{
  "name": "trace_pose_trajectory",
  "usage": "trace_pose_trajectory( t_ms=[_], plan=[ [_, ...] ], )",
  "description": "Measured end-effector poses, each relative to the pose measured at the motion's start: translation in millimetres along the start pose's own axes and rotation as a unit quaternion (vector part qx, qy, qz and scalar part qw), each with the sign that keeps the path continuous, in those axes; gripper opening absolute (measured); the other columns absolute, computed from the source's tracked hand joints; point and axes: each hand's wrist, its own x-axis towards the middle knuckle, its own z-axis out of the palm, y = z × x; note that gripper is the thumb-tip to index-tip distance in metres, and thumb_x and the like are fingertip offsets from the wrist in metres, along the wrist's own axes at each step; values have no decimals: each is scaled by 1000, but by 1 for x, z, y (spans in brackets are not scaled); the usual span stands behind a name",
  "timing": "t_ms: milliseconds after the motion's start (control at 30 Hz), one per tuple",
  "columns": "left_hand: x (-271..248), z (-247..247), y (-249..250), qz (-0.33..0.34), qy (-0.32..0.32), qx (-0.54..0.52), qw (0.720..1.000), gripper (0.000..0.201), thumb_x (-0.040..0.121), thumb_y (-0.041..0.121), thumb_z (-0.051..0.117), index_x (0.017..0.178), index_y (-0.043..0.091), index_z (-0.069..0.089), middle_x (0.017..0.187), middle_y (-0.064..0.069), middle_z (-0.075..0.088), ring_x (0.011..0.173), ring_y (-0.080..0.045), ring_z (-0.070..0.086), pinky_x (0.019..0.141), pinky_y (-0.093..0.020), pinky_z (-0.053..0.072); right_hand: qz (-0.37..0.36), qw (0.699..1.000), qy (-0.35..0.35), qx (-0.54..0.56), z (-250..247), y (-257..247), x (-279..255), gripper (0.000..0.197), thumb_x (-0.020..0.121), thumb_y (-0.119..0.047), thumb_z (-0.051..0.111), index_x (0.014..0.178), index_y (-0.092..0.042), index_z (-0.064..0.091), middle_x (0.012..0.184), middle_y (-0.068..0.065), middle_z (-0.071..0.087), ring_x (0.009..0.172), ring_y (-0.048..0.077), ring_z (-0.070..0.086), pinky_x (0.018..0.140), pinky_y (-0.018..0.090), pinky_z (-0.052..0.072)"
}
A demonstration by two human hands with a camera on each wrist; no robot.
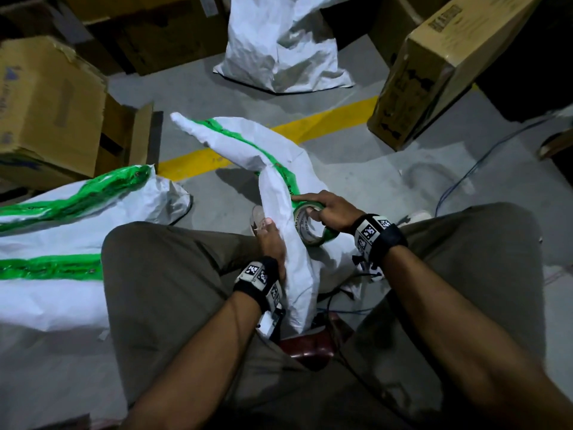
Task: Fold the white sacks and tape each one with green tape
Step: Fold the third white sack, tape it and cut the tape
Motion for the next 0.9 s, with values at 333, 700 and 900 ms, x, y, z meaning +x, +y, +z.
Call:
trace_pose_trajectory(
  t_ms=[333, 700, 900],
  plan=[
    [33, -6, 33, 27, -66, 4, 997, 23, 79, 30, 70, 85, 9, 68, 80, -13, 65, 73, -33, 66, 60, -30, 49, 26, 998, 60, 3, -22, -7, -14, 52, 82, -13, 61, 118, -50, 66, 133, -4, 62, 119, 20, 55, 103, 42, 44],
    [35, 30, 83, 82, 23, 248, 965, 58, 92, 37, 68, 135, 0, 56, 137, -21, 59, 125, -34, 58, 96, -34, 46, 42, 988, 144, -38, 1, -13, -21, 49, 78, -17, 69, 122, -19, 47, 121, 6, 32, 95, 35, 59, 86, 44, 50],
    [57, 22, 104, 82, 32, 259, 962, 52, 90, 31, 68, 129, -3, 60, 132, -22, 62, 120, -36, 60, 92, -37, 48, 38, 985, 165, 37, 14, 0, -26, 77, 60, -32, 57, 134, -46, 40, 119, 6, 58, 104, 27, 53, 87, 41, 48]
  ],
)
